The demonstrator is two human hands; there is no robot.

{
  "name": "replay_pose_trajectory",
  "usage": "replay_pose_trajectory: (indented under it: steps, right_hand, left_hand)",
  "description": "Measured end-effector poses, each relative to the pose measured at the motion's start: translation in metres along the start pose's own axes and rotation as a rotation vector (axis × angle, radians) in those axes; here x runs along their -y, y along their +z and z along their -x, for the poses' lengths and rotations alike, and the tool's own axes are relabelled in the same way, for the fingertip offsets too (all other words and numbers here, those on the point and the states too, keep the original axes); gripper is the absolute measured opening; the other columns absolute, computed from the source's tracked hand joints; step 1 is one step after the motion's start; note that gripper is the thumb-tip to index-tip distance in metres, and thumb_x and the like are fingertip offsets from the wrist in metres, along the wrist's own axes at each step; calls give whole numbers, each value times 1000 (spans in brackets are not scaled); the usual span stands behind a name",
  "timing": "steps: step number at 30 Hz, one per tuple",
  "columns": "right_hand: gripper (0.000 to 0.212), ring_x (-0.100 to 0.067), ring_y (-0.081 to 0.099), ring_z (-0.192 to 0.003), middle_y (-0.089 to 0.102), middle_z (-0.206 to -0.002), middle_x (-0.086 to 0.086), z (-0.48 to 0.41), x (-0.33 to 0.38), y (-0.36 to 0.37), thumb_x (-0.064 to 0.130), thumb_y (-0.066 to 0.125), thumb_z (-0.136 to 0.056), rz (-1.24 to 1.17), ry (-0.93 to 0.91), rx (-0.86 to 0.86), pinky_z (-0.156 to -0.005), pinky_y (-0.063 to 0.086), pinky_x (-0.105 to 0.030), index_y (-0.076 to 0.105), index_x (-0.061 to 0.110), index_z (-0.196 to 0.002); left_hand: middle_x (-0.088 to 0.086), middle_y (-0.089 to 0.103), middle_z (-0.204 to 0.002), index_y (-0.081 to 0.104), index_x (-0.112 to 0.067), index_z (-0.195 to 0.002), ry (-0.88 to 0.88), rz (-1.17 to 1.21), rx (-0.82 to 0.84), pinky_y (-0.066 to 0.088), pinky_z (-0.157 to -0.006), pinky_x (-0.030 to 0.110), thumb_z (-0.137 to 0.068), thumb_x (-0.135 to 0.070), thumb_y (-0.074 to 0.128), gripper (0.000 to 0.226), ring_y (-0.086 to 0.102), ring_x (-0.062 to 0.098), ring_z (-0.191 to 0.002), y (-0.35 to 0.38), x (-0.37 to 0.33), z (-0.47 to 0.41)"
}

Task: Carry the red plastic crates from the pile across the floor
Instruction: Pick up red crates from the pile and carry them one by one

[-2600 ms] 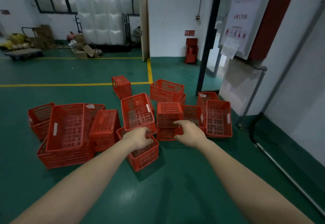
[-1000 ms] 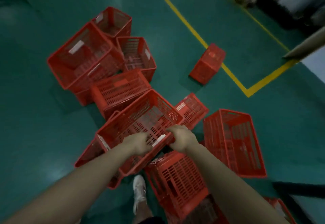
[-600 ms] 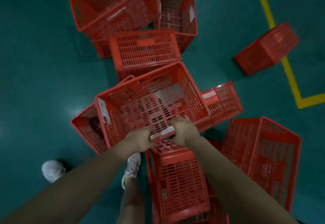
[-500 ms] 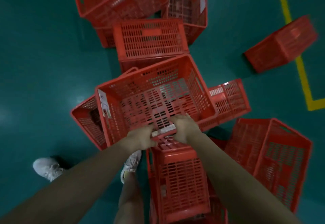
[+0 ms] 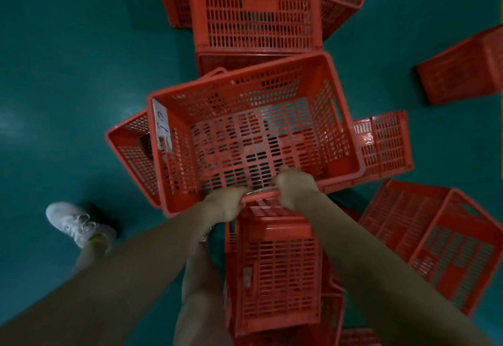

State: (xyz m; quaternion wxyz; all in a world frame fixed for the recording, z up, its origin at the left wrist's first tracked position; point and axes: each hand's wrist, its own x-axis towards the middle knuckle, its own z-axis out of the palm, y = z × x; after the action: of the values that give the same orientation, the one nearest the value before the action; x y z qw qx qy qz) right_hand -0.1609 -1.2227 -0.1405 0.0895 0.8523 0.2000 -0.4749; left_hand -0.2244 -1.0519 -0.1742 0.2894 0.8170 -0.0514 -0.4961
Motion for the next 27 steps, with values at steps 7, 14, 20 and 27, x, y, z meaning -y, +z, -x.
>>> replay_pose_trajectory:
  steps: [7,14,20,27]
  right_hand:
    - [24,-24,64,-102,67,-109,0,12,27,-38,15,55,-90,146,-59,-95,-83,51,-31,65,22,-111]
    - [33,-28,57,-114,62,-122,-7,37,84,-113,37,52,-97,96,-164,22,-90,47,-34,60,16,-121]
    - [29,-28,62,-104,67,-111,-11,71,178,-172,32,64,-90,-4,-221,85,-79,44,-27,66,11,-110]
    - [23,-24,65,-101,70,-108,-9,90,338,-247,26,69,-86,19,-319,46,-79,46,-25,68,12,-104]
  left_hand:
    - [2,62,-127,54,-34,-132,7,-63,-126,43,-88,28,-97,-29,48,36,57,25,-115,-43,14,34]
    - [3,67,-111,63,-23,-111,30,-63,-108,50,-85,34,-91,-27,57,22,61,26,-105,-112,43,112]
    - [0,71,-98,69,-20,-98,-18,-7,-126,52,-80,32,-82,-27,69,18,65,21,-93,-165,90,205]
    - [-9,69,-86,70,-27,-91,-118,73,-195,55,-82,36,-76,-31,76,16,66,18,-88,-227,197,334]
